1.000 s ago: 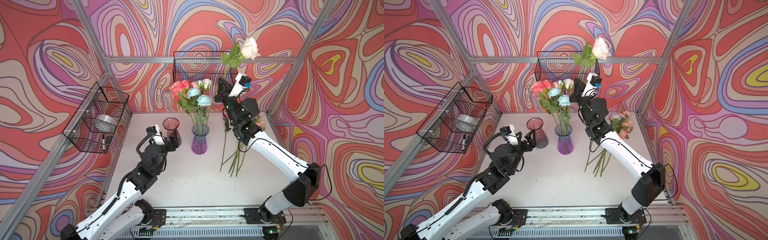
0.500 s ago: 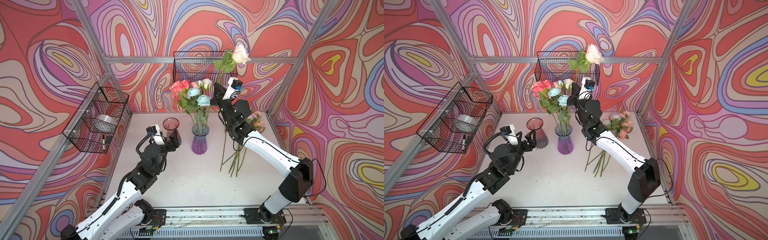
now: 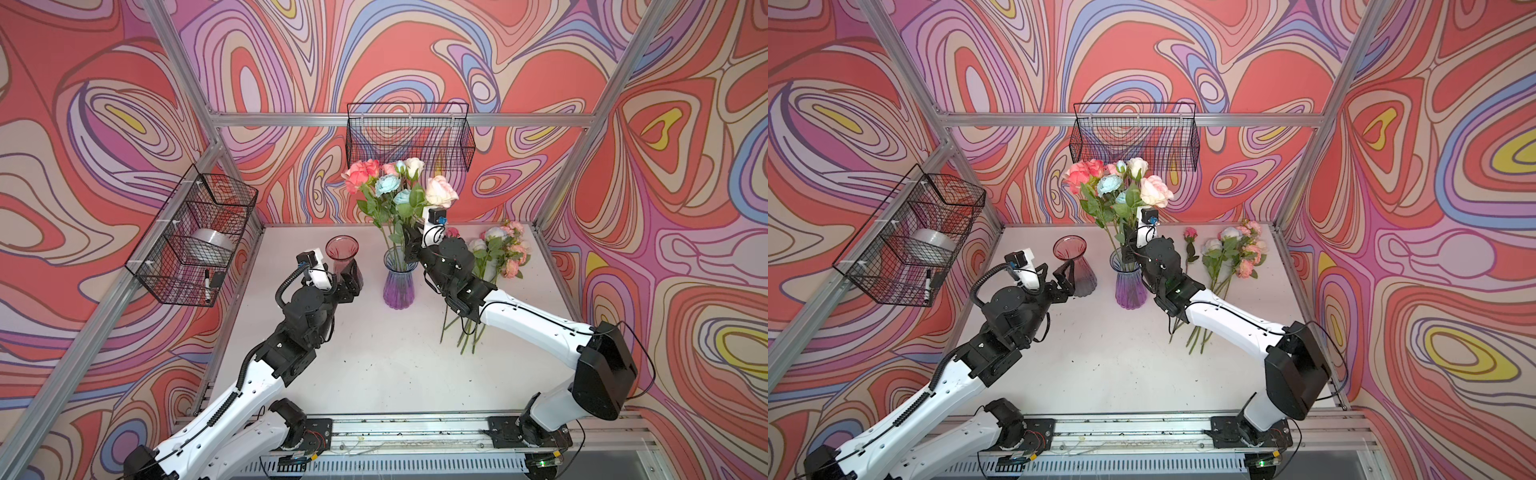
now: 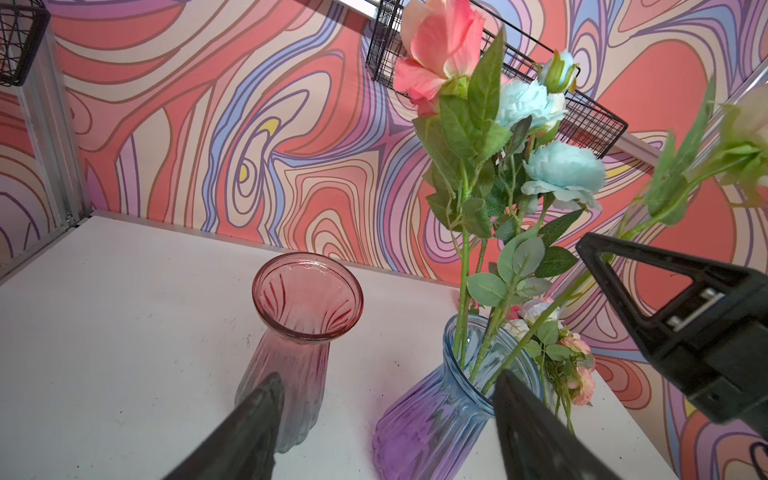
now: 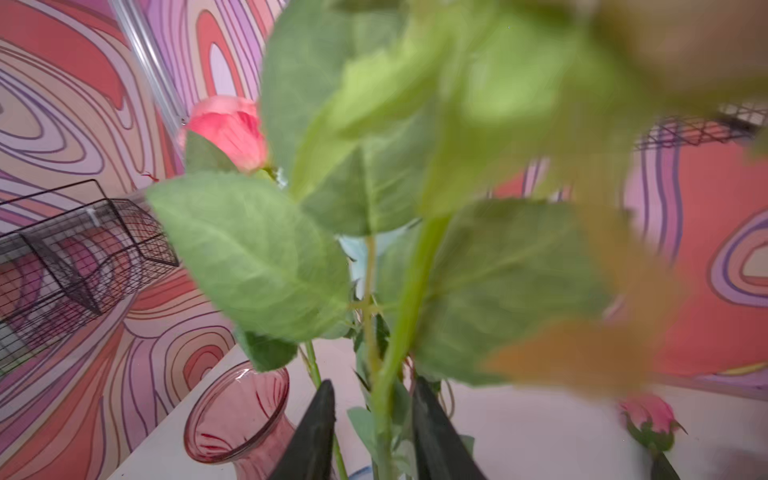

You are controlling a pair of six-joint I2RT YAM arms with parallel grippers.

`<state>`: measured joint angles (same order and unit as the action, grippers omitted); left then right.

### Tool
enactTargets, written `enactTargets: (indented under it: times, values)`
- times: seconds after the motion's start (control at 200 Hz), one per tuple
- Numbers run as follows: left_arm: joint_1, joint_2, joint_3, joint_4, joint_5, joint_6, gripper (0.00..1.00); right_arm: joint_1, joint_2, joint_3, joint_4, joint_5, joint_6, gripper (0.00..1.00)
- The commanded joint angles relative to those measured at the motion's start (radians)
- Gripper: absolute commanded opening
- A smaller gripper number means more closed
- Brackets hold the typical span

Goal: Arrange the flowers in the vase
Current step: 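Lower the white rose stem into the blue-purple vase with the right gripper, then open the right gripper, return to the pile and lower onto a pink rosebud stem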

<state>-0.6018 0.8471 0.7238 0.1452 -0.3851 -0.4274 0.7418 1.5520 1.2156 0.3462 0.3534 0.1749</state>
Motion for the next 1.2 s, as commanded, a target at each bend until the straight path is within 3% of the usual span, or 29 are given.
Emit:
enactTargets:
  times: [0.0, 0.2, 0.446, 0.606, 0.706, 0.811, 0.986, 1.192]
  values:
    - [0.005, 0.002, 0.023, 0.004, 0.009, -0.018, 0.79, 0.007, -0.034, 0.007, -0.123, 0.059, 0.038, 0.39]
    - [0.005, 0.008, 0.023, 0.005, 0.015, -0.019, 0.79, 0.012, -0.106, -0.012, -0.213, 0.057, 0.059, 0.50]
    - [0.005, 0.015, 0.029, -0.005, 0.044, -0.036, 0.79, 0.011, -0.169, -0.003, -0.342, 0.084, 0.074, 0.53]
    - [0.004, 0.022, 0.031, -0.008, 0.075, -0.055, 0.79, 0.007, -0.231, -0.054, -0.410, 0.218, 0.074, 0.51]
    - [0.005, 0.035, 0.034, -0.012, 0.113, -0.076, 0.77, -0.060, -0.255, -0.089, -0.483, 0.238, 0.116, 0.45]
    - [0.005, 0.054, 0.043, -0.020, 0.152, -0.092, 0.75, -0.201, -0.283, -0.161, -0.491, 0.111, 0.197, 0.43]
    - [0.004, 0.080, 0.052, -0.025, 0.202, -0.117, 0.73, -0.406, -0.100, -0.133, -0.523, -0.105, 0.264, 0.45]
    - [0.004, 0.114, 0.070, -0.040, 0.231, -0.120, 0.74, -0.419, 0.159, 0.026, -0.600, -0.073, 0.236, 0.53]
